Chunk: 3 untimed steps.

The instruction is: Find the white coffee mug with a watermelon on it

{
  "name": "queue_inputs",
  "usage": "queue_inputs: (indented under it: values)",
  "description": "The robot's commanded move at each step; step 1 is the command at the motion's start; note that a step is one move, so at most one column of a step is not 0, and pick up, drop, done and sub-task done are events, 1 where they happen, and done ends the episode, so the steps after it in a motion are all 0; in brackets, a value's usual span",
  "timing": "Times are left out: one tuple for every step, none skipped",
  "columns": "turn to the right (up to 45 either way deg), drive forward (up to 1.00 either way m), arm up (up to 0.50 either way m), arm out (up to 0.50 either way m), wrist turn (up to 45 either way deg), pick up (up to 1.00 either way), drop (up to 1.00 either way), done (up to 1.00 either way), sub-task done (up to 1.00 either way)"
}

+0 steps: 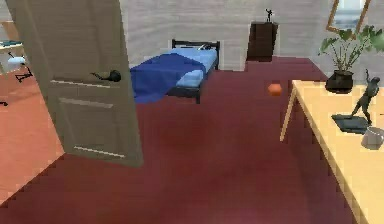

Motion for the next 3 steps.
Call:
queue_inputs:
  values:
    - [-45.0, 0.00, 0.00, 0.00, 0.0, 0.00, 0.00, 0.00, 0.00]
    - [-3.0, 0.00, 0.00, 0.00, 0.0, 0.00, 0.00, 0.00, 0.00]
    - [0.0, 1.00, 0.00, 0.00, 0.0, 0.00, 0.00, 0.00, 0.00]
